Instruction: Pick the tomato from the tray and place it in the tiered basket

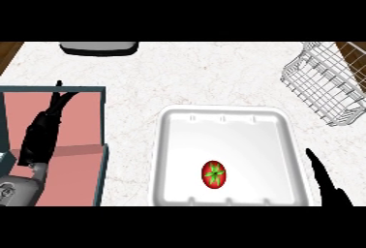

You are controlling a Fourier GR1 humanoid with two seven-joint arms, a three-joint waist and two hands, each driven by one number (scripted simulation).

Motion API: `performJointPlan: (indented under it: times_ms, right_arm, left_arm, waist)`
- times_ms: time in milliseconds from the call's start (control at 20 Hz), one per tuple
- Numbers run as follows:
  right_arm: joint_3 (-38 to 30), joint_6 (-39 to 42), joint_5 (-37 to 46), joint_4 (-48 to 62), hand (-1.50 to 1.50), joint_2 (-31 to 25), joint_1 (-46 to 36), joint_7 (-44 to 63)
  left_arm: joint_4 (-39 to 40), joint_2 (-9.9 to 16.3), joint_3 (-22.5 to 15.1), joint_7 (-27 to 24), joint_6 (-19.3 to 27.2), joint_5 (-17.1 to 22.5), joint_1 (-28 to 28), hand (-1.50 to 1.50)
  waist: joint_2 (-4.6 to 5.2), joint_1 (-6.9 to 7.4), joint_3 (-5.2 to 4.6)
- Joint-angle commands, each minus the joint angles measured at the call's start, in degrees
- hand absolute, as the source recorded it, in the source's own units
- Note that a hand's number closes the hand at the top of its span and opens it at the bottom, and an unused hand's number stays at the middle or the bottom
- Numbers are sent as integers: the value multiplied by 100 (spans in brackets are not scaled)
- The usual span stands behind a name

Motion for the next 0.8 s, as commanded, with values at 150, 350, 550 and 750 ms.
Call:
performJointPlan:
  times_ms: [150,350,550,750]
  right_arm:
    - [35,988,55,303,-150,825,-976,1983]
    - [61,1253,200,949,-150,1218,-1172,1995]
    - [74,1607,326,1360,-150,1717,-1358,1998]
    - [225,1621,823,1613,-150,2171,-1178,1999]
  left_arm:
    - [133,-86,-9,-48,-50,-52,-63,0]
    - [260,-232,23,-182,43,-90,-64,0]
    - [302,-163,29,180,-61,-92,-379,0]
    - [17,-265,-79,55,28,-183,61,0]
  waist:
    - [4,79,7]
    - [-1,40,15]
    - [-2,-13,18]
    - [-49,-22,29]
